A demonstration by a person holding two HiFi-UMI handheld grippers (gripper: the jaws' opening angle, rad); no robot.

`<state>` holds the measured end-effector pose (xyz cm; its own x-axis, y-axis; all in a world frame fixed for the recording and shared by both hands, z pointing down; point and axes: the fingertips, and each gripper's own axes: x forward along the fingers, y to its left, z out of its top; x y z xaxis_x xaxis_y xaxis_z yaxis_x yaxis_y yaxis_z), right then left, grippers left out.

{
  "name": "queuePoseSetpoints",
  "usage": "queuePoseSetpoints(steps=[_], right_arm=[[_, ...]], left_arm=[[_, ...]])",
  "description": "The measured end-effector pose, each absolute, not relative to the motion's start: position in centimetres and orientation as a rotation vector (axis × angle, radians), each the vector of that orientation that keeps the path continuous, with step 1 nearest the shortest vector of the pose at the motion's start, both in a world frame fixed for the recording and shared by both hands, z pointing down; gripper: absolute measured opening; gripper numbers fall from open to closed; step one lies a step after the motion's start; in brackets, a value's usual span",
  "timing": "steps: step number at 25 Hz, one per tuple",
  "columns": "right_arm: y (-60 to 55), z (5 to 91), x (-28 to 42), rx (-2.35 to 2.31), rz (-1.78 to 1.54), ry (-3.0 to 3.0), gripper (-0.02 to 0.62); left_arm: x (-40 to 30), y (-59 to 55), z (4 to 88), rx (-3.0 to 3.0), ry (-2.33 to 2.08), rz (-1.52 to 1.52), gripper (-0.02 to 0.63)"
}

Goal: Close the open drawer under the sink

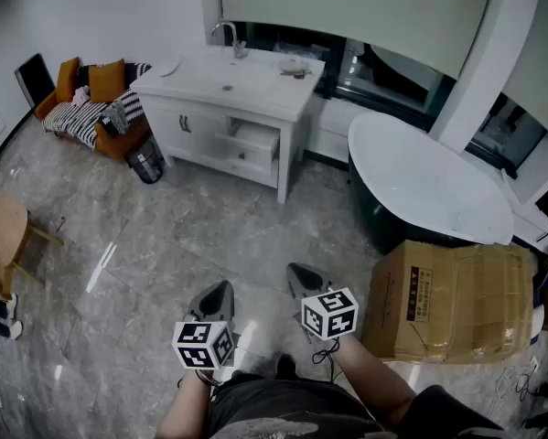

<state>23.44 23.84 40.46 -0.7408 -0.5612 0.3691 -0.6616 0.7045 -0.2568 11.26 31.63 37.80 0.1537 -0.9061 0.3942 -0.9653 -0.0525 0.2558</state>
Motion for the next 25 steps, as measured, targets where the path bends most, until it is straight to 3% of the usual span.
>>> queuePoseSetpoints(steps=[25], right_arm=[[21.9, 42.3, 26.2, 0.968, 0.637, -2.680, 0.029]], left_arm=[[11.0, 31.9, 37.6, 1.896, -1.862, 0.127, 0.015]])
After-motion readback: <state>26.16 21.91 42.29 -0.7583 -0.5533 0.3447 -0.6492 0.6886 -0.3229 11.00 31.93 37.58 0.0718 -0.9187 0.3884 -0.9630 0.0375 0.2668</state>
